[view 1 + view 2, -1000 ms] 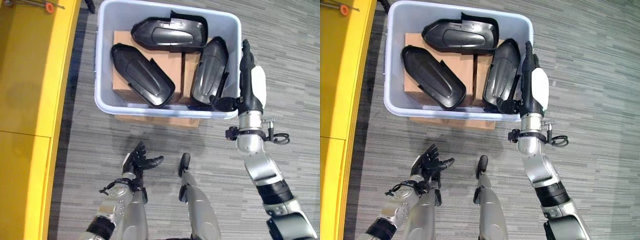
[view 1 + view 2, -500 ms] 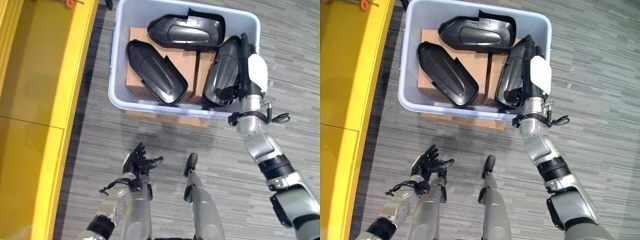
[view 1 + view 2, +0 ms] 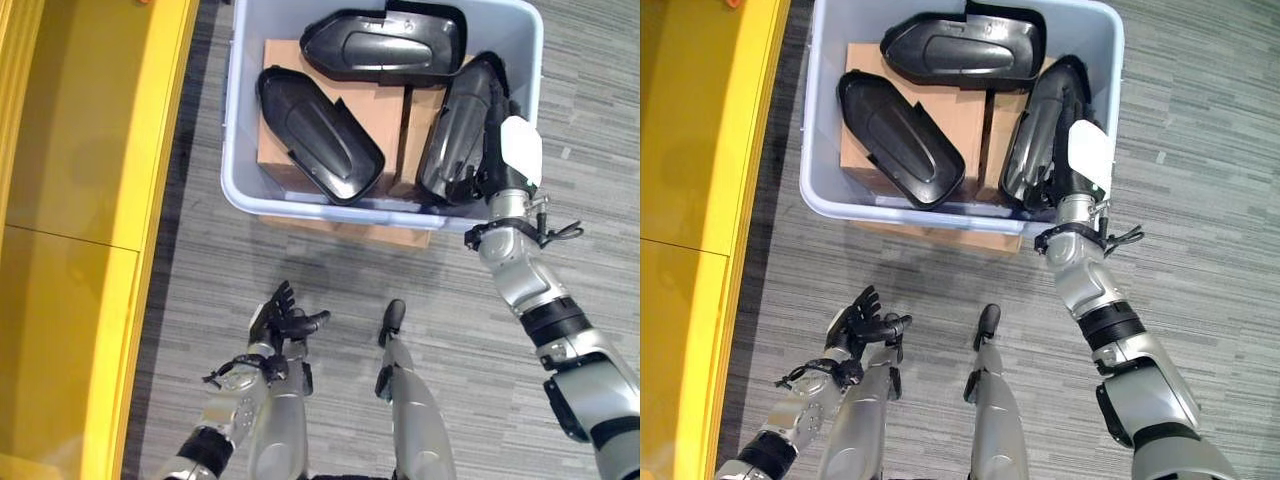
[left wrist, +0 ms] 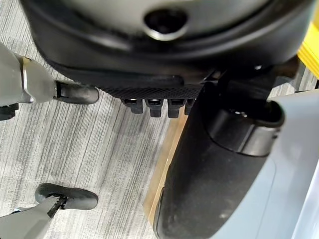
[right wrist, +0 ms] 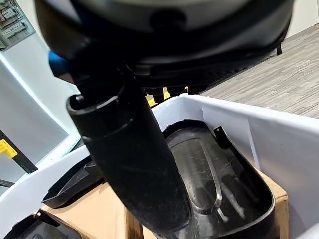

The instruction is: Move parts from the plastic box to the shelf.

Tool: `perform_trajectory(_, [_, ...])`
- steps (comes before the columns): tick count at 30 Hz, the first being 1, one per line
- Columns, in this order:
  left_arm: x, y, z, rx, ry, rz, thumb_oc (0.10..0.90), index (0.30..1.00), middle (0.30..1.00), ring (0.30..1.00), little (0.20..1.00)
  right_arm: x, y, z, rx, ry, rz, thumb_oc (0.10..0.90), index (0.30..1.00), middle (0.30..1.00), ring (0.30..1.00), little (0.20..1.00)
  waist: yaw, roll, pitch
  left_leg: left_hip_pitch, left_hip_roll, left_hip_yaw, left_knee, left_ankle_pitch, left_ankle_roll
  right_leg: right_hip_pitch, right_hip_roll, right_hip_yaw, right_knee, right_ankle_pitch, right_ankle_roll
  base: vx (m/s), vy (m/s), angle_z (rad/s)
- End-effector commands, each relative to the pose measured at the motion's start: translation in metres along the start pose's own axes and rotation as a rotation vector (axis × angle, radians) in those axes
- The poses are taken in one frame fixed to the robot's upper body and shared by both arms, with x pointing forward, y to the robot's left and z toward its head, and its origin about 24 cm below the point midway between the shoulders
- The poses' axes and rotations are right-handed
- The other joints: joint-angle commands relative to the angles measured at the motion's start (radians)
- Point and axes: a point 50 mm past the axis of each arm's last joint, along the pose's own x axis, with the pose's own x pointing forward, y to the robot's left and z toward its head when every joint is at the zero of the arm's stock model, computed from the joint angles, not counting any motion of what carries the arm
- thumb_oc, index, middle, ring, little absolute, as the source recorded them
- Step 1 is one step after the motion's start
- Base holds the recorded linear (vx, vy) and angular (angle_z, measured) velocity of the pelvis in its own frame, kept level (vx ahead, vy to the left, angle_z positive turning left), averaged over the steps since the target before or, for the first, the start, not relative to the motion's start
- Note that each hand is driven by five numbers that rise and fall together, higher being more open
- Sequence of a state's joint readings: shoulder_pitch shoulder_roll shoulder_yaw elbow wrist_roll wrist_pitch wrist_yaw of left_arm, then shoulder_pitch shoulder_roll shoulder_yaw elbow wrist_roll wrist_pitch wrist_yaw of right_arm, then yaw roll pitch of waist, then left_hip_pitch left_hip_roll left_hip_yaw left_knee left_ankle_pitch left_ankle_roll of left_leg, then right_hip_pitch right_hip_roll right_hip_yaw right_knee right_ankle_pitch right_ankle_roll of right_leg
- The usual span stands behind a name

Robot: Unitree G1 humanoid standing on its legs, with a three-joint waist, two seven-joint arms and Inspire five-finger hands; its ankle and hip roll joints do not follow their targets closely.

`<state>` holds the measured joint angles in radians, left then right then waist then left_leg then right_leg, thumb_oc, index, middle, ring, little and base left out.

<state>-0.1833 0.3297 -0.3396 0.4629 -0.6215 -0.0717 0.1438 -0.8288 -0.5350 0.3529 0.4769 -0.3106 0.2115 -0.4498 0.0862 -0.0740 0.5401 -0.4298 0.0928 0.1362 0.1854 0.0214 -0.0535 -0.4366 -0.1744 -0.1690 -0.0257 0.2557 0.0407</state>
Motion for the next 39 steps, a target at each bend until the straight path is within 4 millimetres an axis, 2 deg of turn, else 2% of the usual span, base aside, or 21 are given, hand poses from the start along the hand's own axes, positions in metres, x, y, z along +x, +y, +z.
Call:
perform_trajectory(1, [-0.008, -0.012, 0.011, -0.013, -0.094, -0.068, 0.9, 1.0, 1.0, 1.0, 1.0, 0.023, -0.049, 0.052, 0.026, -0.227, -0.211, 0.9, 1.0, 1.0, 1.0, 1.0, 0.006, 0.025, -0.02, -0.015, 0.038, -0.087, -0.051, 0.056, 0.001, 0.046, -0.134, 0.05, 0.167, -0.099, 0.088, 0.0, 0.0, 0.0])
perform_trajectory(9, [-0.011, -0.011, 0.007, -0.022, -0.083, -0.061, 0.9, 1.0, 1.0, 1.0, 1.0, 0.005, -0.045, 0.069, 0.083, -0.333, -0.218, 0.9, 1.0, 1.0, 1.0, 1.0, 0.002, 0.024, -0.02, -0.032, 0.033, -0.09, -0.046, 0.054, 0.004, 0.035, -0.137, 0.052, 0.169, -0.099, 0.089, 0.0, 0.005, 0.02])
perform_trajectory(13, [-0.011, -0.011, 0.005, -0.021, -0.077, -0.059, 0.9, 1.0, 1.0, 1.0, 1.0, 0.0, -0.042, 0.07, 0.092, -0.342, -0.211, 0.9, 1.0, 1.0, 1.0, 1.0, 0.0, 0.023, -0.02, -0.037, 0.032, -0.09, -0.044, 0.054, 0.006, 0.028, -0.138, 0.051, 0.169, -0.099, 0.088, 0.0, 0.002, 0.01])
perform_trajectory(28, [-0.014, -0.01, 0.003, -0.029, -0.078, -0.062, 0.9, 1.0, 1.0, 1.0, 1.0, 0.008, -0.037, 0.042, 0.057, -0.21, -0.214, 0.9, 1.0, 1.0, 1.0, 1.0, 0.007, 0.037, -0.02, -0.072, 0.031, -0.098, -0.043, 0.059, 0.005, -0.005, -0.142, 0.05, 0.174, -0.098, 0.089, 0.0, 0.0, 0.0])
perform_trajectory(39, [-0.016, -0.01, 0.003, -0.02, -0.085, -0.067, 0.9, 1.0, 1.0, 1.0, 1.0, 0.018, -0.045, 0.035, -0.043, -0.191, -0.267, 0.9, 1.0, 1.0, 1.0, 1.0, 0.014, 0.06, -0.02, -0.121, 0.023, -0.1, -0.039, 0.062, 0.006, -0.055, -0.145, 0.051, 0.184, -0.096, 0.088, 0.0, 0.0, 0.0])
